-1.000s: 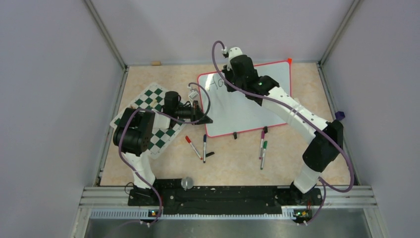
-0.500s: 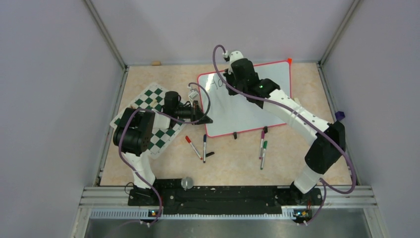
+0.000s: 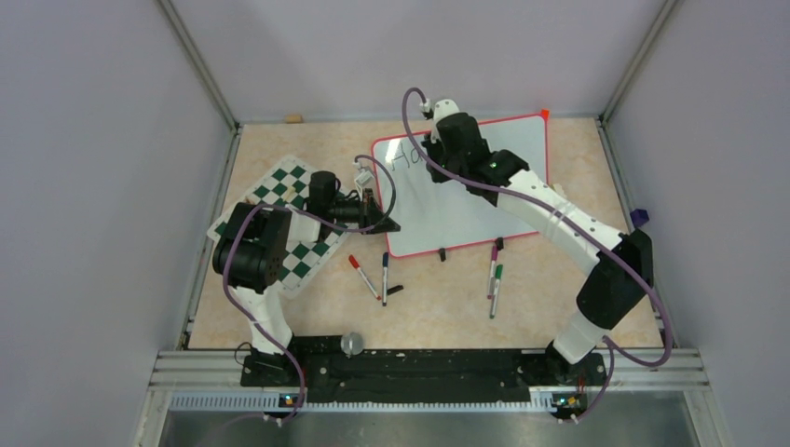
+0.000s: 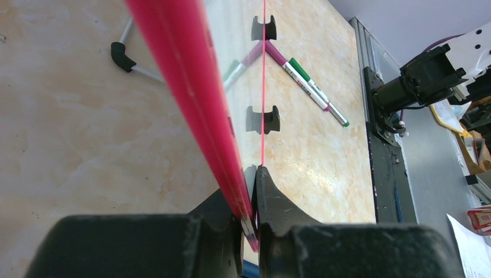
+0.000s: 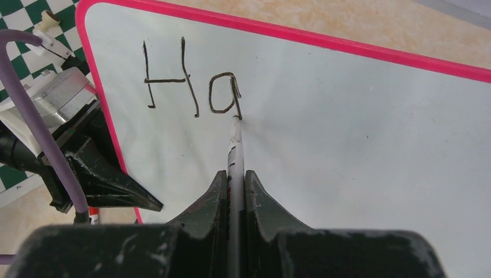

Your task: Write a sentence on the whiteboard

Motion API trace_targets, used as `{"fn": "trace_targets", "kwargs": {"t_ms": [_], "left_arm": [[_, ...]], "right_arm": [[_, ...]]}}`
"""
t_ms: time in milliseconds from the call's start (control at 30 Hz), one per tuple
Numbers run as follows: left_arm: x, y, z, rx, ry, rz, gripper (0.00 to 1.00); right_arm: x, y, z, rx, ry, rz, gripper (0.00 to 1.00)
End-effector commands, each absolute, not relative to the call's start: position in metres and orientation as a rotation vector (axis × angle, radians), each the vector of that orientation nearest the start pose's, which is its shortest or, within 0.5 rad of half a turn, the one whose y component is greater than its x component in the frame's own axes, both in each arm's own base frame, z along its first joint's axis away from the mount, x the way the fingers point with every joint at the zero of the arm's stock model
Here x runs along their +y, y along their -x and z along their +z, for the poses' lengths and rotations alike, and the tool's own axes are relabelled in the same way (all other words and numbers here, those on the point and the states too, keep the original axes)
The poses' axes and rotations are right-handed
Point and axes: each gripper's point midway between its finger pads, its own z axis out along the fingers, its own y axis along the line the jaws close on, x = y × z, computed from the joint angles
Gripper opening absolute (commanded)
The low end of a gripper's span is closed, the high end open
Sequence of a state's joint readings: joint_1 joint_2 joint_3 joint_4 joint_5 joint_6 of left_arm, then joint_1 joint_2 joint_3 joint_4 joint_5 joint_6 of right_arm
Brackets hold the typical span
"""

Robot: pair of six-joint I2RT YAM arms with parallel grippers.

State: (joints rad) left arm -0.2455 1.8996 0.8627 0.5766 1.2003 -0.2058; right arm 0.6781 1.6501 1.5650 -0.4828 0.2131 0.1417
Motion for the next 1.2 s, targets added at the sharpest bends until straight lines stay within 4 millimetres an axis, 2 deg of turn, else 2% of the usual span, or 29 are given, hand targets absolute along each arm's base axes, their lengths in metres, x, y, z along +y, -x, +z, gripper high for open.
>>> {"fn": "trace_targets", "kwargs": {"t_ms": [0, 133, 500, 767, 1167], "left_arm": [[-0.258, -0.309, 0.075, 1.818, -0.917, -1.486, 0.0], [-0.258, -0.31, 0.075, 1.819, -0.915, -1.487, 0.0], [-0.257, -0.31, 0.074, 1.823, -0.92, -1.474, 0.0], [-0.257, -0.311, 0.073, 1.83, -0.912, -1.474, 0.0], [-0.258, -0.315, 0.068, 1.828, -0.913, -1.452, 0.0]], "right_arm": [[0.275, -0.385, 0.306, 1.972, 0.406, 0.353, 0.0], [0.27, -0.38, 0.319, 1.939, 0.394, 0.361, 0.0], [0.256, -0.378, 0.311, 1.936, 0.377, 0.295, 0.0], [0.242, -0.391, 0.31, 1.893, 0.287, 0.211, 0.0], [0.254, -0.394, 0.306, 1.885, 0.317, 0.256, 0.0]]}}
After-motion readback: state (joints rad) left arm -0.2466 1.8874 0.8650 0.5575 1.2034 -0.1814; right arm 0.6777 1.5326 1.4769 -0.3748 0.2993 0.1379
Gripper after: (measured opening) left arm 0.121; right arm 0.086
